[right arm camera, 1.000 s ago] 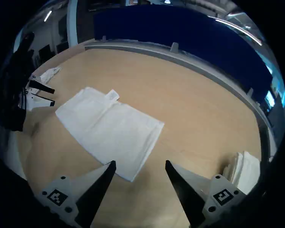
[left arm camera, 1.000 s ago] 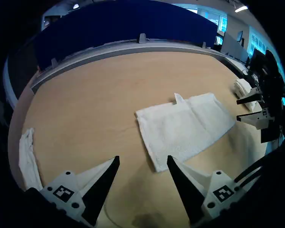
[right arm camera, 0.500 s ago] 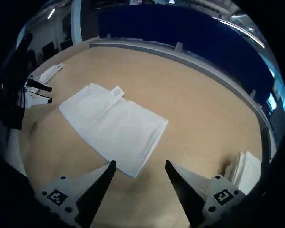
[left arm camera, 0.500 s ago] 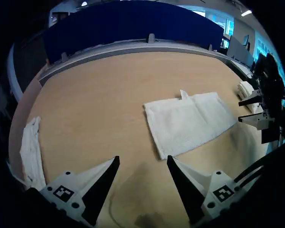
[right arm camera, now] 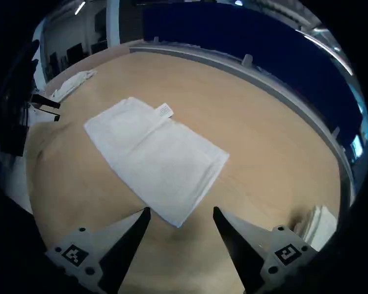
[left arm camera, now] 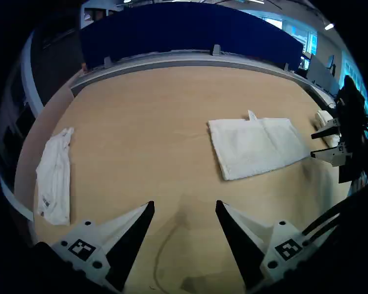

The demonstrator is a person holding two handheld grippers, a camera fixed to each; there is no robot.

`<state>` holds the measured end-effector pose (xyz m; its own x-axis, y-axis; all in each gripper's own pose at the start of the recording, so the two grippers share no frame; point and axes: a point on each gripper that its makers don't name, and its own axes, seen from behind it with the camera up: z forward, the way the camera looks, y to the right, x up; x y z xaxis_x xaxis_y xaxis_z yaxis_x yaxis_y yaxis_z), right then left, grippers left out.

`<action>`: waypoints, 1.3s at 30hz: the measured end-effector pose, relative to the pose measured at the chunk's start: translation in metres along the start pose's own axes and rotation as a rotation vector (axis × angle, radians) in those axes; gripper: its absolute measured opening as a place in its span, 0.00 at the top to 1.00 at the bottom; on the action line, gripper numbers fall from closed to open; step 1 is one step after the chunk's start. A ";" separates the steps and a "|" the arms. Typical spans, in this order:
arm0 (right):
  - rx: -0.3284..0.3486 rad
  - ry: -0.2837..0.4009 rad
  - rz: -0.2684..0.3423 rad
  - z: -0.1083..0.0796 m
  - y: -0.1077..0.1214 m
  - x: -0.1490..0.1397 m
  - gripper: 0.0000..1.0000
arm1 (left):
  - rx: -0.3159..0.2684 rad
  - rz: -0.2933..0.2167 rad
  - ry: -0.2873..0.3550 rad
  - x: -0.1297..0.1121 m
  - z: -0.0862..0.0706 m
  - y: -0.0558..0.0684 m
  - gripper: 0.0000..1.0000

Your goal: Fold towel

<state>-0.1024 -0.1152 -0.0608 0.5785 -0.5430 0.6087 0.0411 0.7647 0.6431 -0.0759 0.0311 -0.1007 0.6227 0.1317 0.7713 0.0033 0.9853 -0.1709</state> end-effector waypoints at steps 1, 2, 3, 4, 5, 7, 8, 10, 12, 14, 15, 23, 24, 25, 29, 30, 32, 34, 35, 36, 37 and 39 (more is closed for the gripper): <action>0.006 -0.001 -0.002 0.001 -0.001 -0.001 0.04 | 0.002 -0.003 -0.001 -0.002 -0.002 -0.001 0.07; 0.011 -0.001 -0.005 0.001 -0.003 -0.002 0.06 | 0.004 -0.006 -0.002 -0.004 -0.003 -0.002 0.07; 0.017 -0.003 -0.007 0.002 -0.004 -0.004 0.08 | 0.006 -0.010 -0.004 -0.006 -0.005 -0.002 0.07; 0.022 -0.005 -0.008 0.003 -0.005 -0.006 0.11 | 0.009 -0.013 -0.005 -0.008 -0.007 -0.003 0.07; 0.026 -0.007 -0.009 0.004 -0.006 -0.007 0.14 | 0.011 -0.015 -0.006 -0.010 -0.008 -0.004 0.07; 0.032 -0.014 -0.010 0.007 -0.008 -0.011 0.20 | 0.014 -0.021 -0.010 -0.014 -0.010 -0.004 0.07; 0.034 -0.017 -0.010 0.008 -0.009 -0.013 0.24 | 0.015 -0.023 -0.012 -0.015 -0.012 -0.005 0.07; 0.041 -0.025 -0.010 0.010 -0.010 -0.017 0.31 | 0.015 -0.026 -0.016 -0.018 -0.013 -0.005 0.07; 0.049 -0.034 -0.011 0.012 -0.011 -0.021 0.36 | 0.015 -0.028 -0.020 -0.021 -0.014 -0.005 0.07; 0.053 -0.040 -0.013 0.012 -0.012 -0.023 0.39 | 0.014 -0.026 -0.022 -0.022 -0.015 -0.005 0.07; 0.054 -0.042 -0.015 0.012 -0.012 -0.025 0.40 | 0.014 -0.025 -0.022 -0.022 -0.015 -0.006 0.07; 0.066 -0.050 -0.022 0.013 -0.017 -0.028 0.57 | 0.004 -0.025 -0.025 -0.025 -0.015 -0.002 0.07; 0.069 -0.052 -0.021 0.013 -0.017 -0.028 0.62 | 0.002 -0.026 -0.025 -0.025 -0.015 -0.001 0.07; 0.071 -0.052 -0.020 0.013 -0.018 -0.028 0.65 | 0.000 -0.027 -0.026 -0.025 -0.015 0.000 0.07; 0.073 -0.057 -0.015 0.014 -0.018 -0.029 0.83 | -0.008 -0.031 -0.026 -0.026 -0.015 0.003 0.07; 0.072 -0.059 -0.015 0.014 -0.018 -0.029 0.85 | -0.009 -0.032 -0.026 -0.026 -0.014 0.003 0.07; 0.079 -0.059 -0.013 0.014 -0.018 -0.028 0.91 | -0.010 -0.033 -0.027 -0.027 -0.014 0.003 0.07; 0.081 -0.056 -0.014 0.015 -0.019 -0.027 0.95 | -0.009 -0.033 -0.027 -0.028 -0.014 0.002 0.07; 0.081 -0.055 -0.015 0.015 -0.019 -0.027 0.95 | -0.008 -0.033 -0.027 -0.028 -0.014 0.002 0.07; 0.080 -0.054 -0.017 0.015 -0.019 -0.026 0.96 | -0.007 -0.034 -0.027 -0.028 -0.015 0.002 0.07; 0.080 -0.053 -0.021 0.015 -0.019 -0.026 0.96 | -0.007 -0.035 -0.027 -0.028 -0.015 0.002 0.07; 0.079 -0.053 -0.029 0.015 -0.020 -0.025 0.97 | -0.006 -0.037 -0.026 -0.027 -0.016 0.001 0.07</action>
<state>-0.1298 -0.1216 -0.0820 0.5342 -0.5836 0.6115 -0.0079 0.7199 0.6940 -0.0801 0.0271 -0.1319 0.6012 0.0982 0.7931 0.0305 0.9889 -0.1456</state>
